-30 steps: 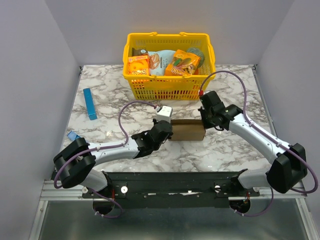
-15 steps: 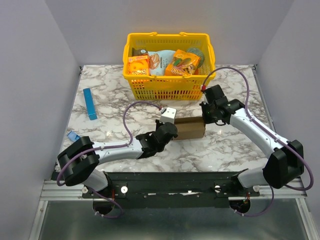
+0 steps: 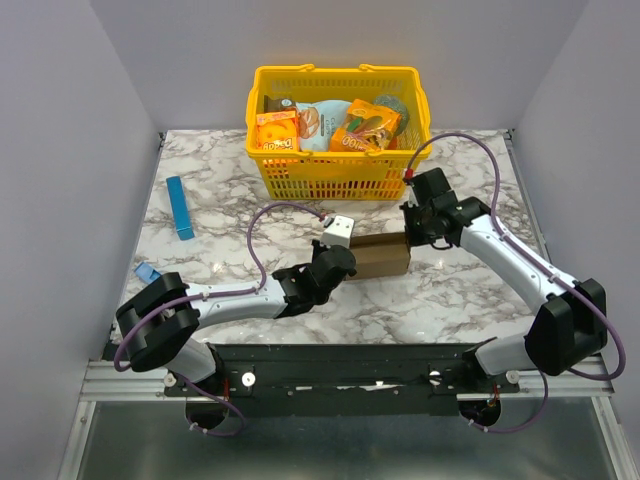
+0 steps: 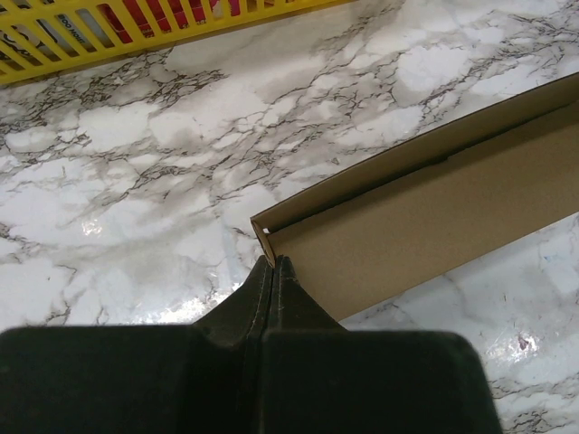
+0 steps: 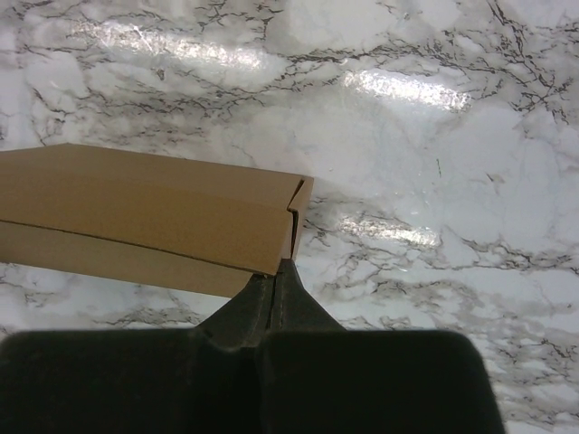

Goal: Fold the paper box

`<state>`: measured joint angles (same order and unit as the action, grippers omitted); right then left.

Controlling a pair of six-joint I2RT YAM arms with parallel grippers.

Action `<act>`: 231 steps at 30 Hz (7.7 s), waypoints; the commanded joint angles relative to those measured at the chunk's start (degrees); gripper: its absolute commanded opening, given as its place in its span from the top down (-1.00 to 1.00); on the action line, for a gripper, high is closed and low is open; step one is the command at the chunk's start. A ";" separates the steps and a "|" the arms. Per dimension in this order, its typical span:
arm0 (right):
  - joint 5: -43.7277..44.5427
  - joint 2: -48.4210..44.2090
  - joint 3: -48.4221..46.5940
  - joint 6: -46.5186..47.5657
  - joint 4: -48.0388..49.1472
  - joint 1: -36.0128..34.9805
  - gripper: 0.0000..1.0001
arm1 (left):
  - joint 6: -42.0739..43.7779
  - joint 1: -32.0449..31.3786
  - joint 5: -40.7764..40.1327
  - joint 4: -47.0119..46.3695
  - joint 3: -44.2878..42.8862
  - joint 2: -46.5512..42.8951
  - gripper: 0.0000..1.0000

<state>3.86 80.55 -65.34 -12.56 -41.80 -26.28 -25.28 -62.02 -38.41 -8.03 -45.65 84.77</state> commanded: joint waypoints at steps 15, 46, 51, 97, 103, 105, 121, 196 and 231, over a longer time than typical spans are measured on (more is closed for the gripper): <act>-12.56 0.39 -1.98 -2.48 5.59 0.88 0.99 | 0.14 -1.79 6.51 3.02 0.03 3.38 1.00; -6.68 -10.06 17.70 2.80 17.54 0.00 0.99 | -4.51 -1.79 7.74 0.56 1.44 4.61 1.00; -4.74 -11.56 20.25 2.63 18.25 -0.08 0.99 | -6.10 -1.18 9.23 0.56 0.74 4.09 1.00; -2.63 -13.23 24.12 2.54 21.59 -0.52 0.99 | -13.65 2.52 16.27 -2.78 6.79 0.57 1.00; -2.45 -13.49 24.30 2.36 21.59 -0.61 0.99 | -13.04 2.61 13.72 -0.94 7.42 -3.38 1.00; -2.63 -13.58 24.12 2.45 21.67 -0.61 0.99 | -13.13 2.52 14.41 -1.02 7.85 -2.69 1.00; -5.17 -20.08 24.04 2.27 19.58 -0.61 -0.05 | -9.62 -0.38 8.36 4.51 5.22 2.50 1.00; 23.65 -31.25 44.69 -16.01 38.55 -9.93 -0.09 | -17.00 15.96 35.86 -8.48 2.76 -9.72 -0.50; 23.39 -29.93 44.16 -15.74 38.73 -9.93 -0.08 | -19.64 17.29 39.30 -17.46 6.36 5.05 0.59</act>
<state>25.91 49.23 -22.68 -28.64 2.81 -35.94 -45.87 -43.88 0.27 -27.05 -43.00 89.38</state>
